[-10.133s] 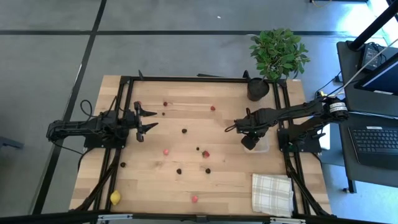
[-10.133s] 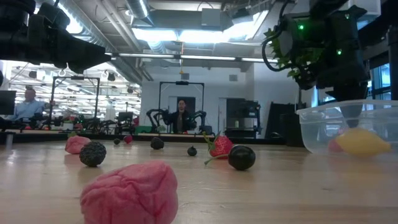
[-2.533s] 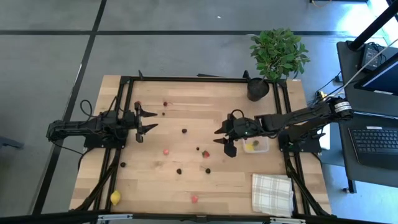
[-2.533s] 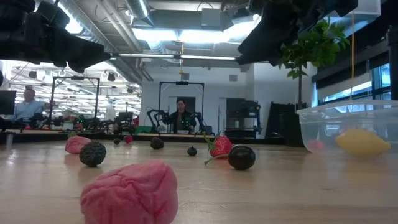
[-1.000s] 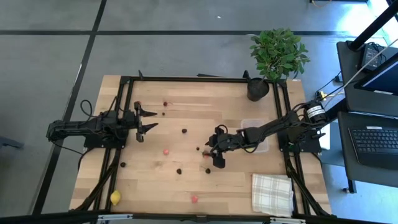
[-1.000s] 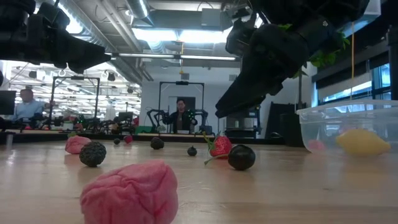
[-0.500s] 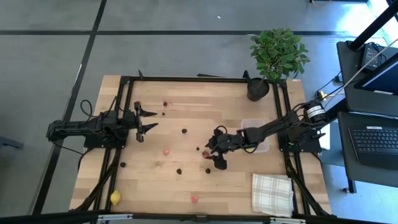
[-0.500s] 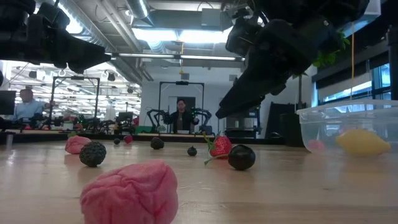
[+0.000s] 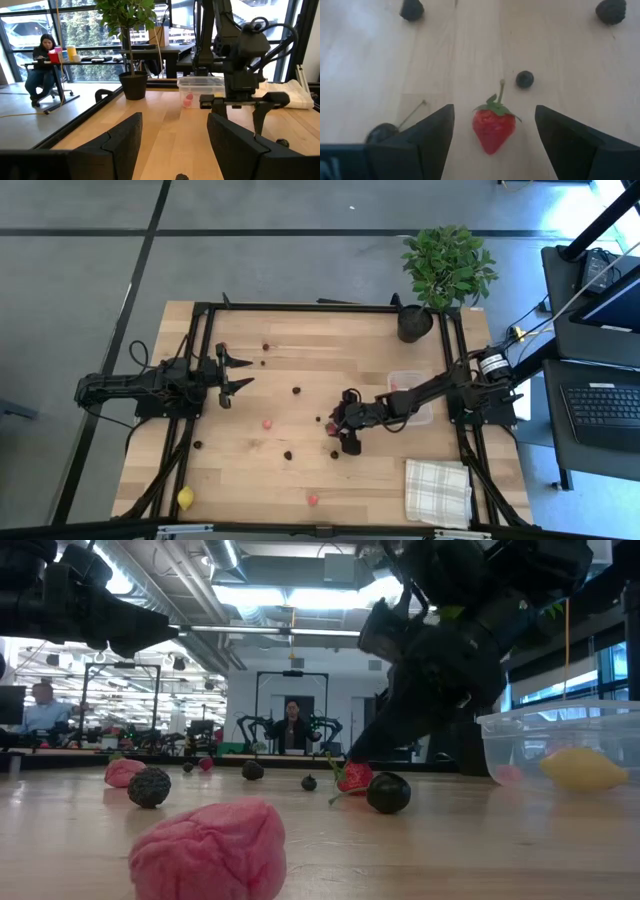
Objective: Pick and placing Produce into tupperware
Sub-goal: Put the bottom strawberry into the transparent bin
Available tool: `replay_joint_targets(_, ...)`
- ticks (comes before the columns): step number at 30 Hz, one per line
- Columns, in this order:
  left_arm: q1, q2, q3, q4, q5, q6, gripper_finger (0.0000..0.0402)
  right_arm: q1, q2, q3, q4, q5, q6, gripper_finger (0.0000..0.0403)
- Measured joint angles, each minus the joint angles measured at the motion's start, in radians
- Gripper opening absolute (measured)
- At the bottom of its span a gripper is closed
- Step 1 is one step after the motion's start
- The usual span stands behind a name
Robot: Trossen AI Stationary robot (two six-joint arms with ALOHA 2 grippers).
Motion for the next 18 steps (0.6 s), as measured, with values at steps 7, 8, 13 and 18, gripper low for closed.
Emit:
replay_joint_targets(7,0.000,0.000,0.000,0.001,0.000,0.000,0.0218,0.000,0.058,0.000,0.011,0.002,0.002,0.0278)
replay_joint_targets(8,0.000,0.000,0.000,0.001,0.000,0.000,0.0218,0.000,0.061,0.000,0.013,0.003,0.002,0.0278)
replay_joint_targets(13,0.000,0.000,0.000,0.001,0.000,0.000,0.0218,0.000,0.064,0.000,0.017,0.004,0.005,0.0265)
replay_joint_targets(18,0.000,0.000,0.000,0.001,0.000,0.000,0.0218,0.000,0.064,0.000,0.018,0.006,0.005,0.0226)
